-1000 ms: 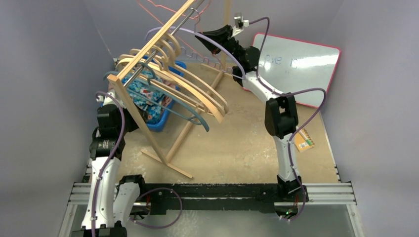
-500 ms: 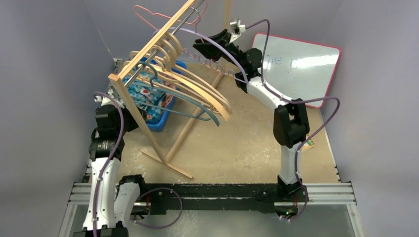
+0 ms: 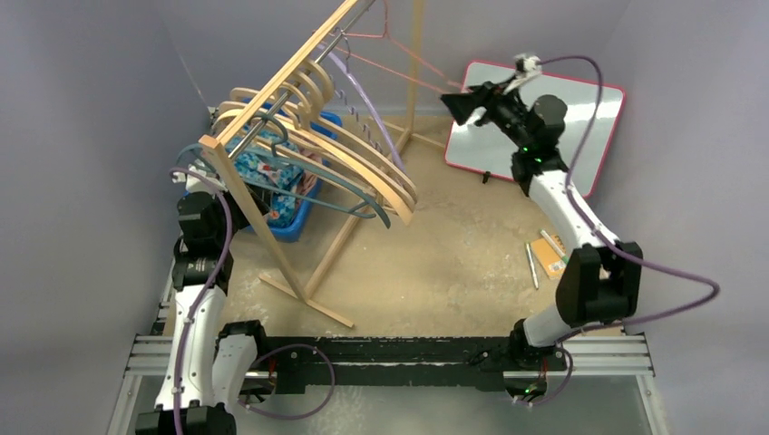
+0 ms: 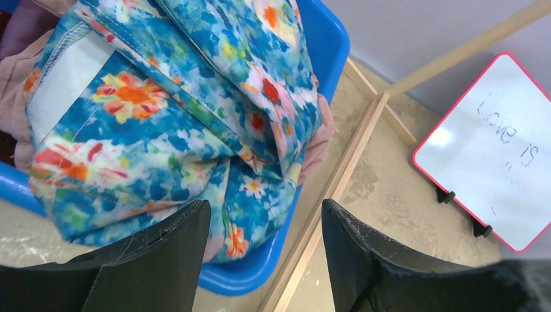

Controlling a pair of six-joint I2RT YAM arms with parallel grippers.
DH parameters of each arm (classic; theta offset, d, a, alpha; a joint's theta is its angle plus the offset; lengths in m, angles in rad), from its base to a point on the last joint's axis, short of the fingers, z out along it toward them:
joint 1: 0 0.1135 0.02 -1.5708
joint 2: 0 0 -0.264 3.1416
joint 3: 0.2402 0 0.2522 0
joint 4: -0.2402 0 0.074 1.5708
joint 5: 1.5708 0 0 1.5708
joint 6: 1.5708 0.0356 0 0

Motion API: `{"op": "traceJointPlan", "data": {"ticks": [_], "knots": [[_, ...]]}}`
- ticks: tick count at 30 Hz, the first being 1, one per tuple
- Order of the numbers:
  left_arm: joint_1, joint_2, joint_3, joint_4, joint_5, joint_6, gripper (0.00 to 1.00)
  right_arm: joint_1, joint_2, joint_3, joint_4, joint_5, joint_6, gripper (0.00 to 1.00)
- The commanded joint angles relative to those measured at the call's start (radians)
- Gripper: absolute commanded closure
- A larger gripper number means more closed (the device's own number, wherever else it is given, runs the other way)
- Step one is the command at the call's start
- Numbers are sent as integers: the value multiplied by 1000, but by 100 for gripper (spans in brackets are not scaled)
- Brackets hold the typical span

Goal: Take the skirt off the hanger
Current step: Place the hanger at the clothesline, then reset both arms

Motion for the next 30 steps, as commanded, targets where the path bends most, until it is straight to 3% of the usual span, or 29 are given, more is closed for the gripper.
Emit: {"op": "traceJointPlan", "data": {"ticks": [1,4,7,11,17,23,30], "knots": [[2,43,-71,325,3,-65,38,-53,-181,-104,-264,211,-151,4],[-1,89,-85,451,-8,-93,38,-54,-299,-233,-306,287,-178,2],[-19,118,-105,588,36,-103,40,-53,-403,-328,-321,265,-147,2],[-33,65,-125,538,45,-96,40,-53,-562,-421,-455,264,-144,1],[-105,-92,-175,456,48,-101,39,-53,-839,-607,-503,359,-101,1],[-132,-206,-208,348,82,-136,39,-54,-1039,-673,-561,405,-133,1],[-145,-284,-238,439,94,-184,40,-52,-1175,-679,-639,434,-149,1]]}}
